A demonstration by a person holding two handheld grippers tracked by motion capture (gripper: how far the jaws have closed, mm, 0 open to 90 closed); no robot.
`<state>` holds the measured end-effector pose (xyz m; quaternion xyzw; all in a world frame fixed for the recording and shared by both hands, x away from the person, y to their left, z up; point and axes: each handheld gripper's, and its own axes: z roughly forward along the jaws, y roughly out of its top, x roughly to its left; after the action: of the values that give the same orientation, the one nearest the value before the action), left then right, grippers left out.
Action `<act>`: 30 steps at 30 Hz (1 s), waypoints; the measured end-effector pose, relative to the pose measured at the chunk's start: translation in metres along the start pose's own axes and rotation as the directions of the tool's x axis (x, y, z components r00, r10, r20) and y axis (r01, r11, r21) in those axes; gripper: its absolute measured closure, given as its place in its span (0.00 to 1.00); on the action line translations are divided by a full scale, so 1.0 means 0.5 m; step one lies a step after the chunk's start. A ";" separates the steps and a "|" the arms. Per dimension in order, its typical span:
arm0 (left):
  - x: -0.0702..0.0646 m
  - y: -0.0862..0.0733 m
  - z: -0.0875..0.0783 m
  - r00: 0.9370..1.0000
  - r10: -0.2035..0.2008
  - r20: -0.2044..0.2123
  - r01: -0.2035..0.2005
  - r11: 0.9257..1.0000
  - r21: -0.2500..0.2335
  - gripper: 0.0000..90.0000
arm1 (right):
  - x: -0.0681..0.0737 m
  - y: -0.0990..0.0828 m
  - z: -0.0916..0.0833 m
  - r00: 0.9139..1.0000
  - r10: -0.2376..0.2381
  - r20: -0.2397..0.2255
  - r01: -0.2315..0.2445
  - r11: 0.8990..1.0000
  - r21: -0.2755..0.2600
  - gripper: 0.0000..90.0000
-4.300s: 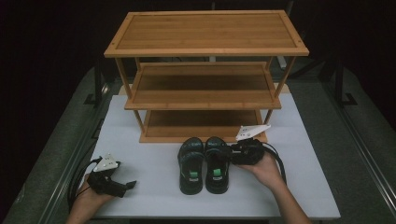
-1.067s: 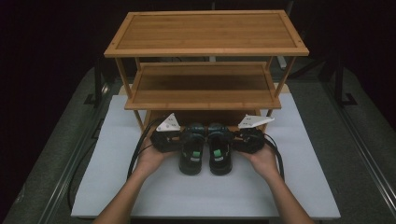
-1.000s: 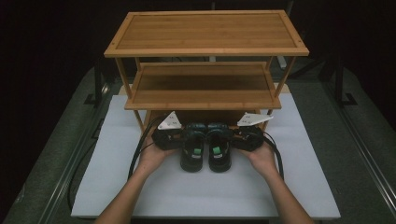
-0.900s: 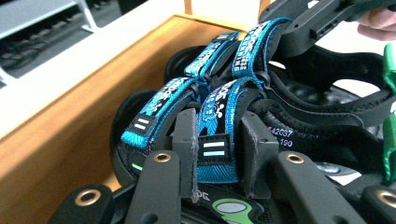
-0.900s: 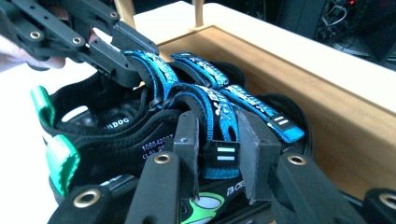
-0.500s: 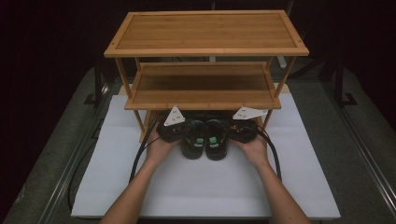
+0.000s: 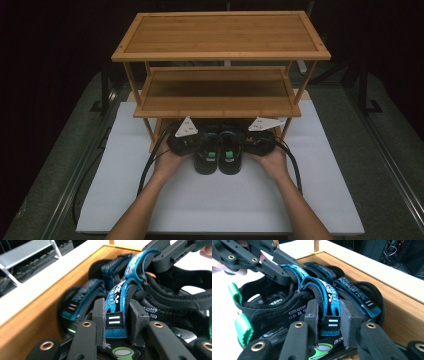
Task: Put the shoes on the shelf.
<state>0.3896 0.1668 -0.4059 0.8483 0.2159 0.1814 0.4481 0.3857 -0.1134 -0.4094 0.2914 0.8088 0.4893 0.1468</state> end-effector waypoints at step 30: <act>-0.043 -0.065 -0.080 0.990 -0.138 0.017 0.136 0.987 0.088 0.22 | 0.065 -0.059 -0.086 0.997 0.050 0.057 -0.055 0.995 0.078 0.31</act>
<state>0.3448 0.1992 -0.4144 0.8520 0.2761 0.1309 0.4250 0.3277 -0.1341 -0.4131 0.3316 0.8153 0.4522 0.1446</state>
